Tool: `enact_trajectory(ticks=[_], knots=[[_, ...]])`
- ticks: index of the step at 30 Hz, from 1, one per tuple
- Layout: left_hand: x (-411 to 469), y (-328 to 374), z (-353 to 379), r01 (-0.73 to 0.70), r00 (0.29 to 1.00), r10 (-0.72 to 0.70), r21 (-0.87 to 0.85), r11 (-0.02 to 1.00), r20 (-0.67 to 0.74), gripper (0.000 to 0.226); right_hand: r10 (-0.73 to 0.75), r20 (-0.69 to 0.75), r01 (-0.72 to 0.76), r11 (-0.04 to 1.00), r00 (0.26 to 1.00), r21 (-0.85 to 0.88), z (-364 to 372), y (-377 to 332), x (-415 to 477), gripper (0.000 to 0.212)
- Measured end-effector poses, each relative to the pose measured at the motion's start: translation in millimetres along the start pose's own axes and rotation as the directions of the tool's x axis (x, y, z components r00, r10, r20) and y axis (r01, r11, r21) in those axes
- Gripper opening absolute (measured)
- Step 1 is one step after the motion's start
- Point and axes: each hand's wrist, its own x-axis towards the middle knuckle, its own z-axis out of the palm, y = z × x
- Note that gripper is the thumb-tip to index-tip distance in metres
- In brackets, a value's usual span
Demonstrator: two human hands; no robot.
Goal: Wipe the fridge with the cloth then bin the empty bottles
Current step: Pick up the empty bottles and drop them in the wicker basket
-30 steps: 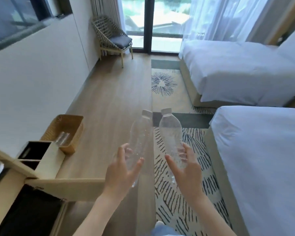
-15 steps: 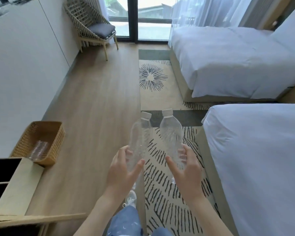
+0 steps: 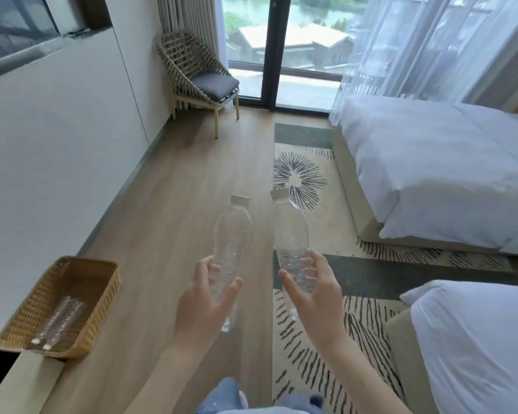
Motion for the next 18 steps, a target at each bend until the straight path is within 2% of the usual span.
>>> enact_trajectory(ticks=[2, 5, 11, 15, 18], knots=[[51, -2, -12, 0.017, 1.0, -0.017, -0.008, 1.0, -0.02, 0.057, -0.001, 0.031, 0.001, 1.0, 1.0, 0.016, 26, -12, 43, 0.081], [110, -16, -19, 0.066, 0.996, -0.066, -0.006, 0.998, -0.054, 0.055, -0.005, 0.097, 0.004, 1.0, 0.995, 0.011, 67, -14, 100, 0.072], [219, -64, -12, 0.221, 0.962, -0.229, -0.071, 0.973, -0.15, 0.047, -0.061, 0.235, 0.052, 0.998, 0.97, 0.044, 171, -12, 234, 0.067], [302, -85, -23, 0.271, 0.924, -0.285, -0.09, 0.958, -0.256, 0.042, -0.16, 0.356, 0.13, 0.986, 0.921, 0.106, 253, -31, 338, 0.064], [357, -94, -48, 0.325, 0.862, -0.335, -0.093, 0.941, -0.38, 0.038, -0.236, 0.461, 0.177, 0.97, 0.856, 0.168, 312, -60, 409, 0.059]])
